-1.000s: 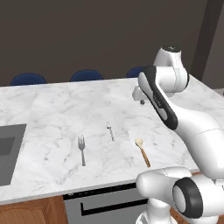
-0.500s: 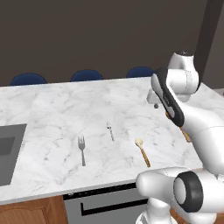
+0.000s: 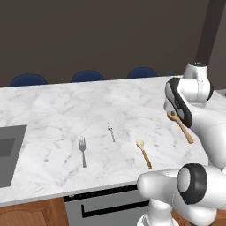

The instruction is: Organize the utensils by type. Pick up the wooden spoons from the counter and place them in the open cabinet. Then pick up the metallic utensils from the counter and place them in the open drawer.

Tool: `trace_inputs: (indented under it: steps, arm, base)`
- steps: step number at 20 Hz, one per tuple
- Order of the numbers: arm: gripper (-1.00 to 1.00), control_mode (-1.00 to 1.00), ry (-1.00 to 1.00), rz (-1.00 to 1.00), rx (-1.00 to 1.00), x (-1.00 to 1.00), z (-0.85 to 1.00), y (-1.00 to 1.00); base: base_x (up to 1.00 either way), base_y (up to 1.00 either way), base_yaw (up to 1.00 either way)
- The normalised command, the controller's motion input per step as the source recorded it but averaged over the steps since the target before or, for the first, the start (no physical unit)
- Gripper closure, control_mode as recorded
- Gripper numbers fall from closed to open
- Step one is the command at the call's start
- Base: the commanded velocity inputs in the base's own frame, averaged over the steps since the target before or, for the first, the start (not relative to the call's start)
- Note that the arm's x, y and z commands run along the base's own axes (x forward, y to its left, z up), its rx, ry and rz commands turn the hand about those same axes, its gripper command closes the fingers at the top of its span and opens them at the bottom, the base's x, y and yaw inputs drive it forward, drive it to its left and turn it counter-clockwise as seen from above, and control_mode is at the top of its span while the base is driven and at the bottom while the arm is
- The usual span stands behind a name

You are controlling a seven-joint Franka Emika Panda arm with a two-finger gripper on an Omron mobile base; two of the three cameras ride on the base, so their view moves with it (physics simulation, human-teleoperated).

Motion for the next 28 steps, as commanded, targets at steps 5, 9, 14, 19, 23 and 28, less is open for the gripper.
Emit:
trace_inputs:
  steps: [5, 9, 14, 19, 23, 28]
  arm:
    - [-1.0, -1.0, 0.06, 0.0, -0.01, 0.31, -0.37, -0.72]
    - [-1.0, -1.0, 0.13, 0.0, 0.0, 0.48, -0.3, -0.62]
    - [-1.0, -1.0, 0.12, 0.0, 0.0, 0.4, -0.23, -0.51]
    - [-1.0, -1.0, 0.08, 0.0, 0.0, 0.3, -0.25, -0.46]
    - [-1.0, -1.0, 0.08, 0.0, 0.0, 0.15, -0.34, -0.33]
    - [-1.0, -1.0, 0.06, 0.0, 0.0, 0.14, -0.41, -0.06]
  base:
    - [0.0, 0.0, 0.0]
    - [0.0, 0.0, 0.0]
    - [0.0, 0.0, 0.0]
    - [0.0, 0.0, 0.0]
    - [0.0, 0.0, 0.0]
    - [0.0, 0.0, 0.0]
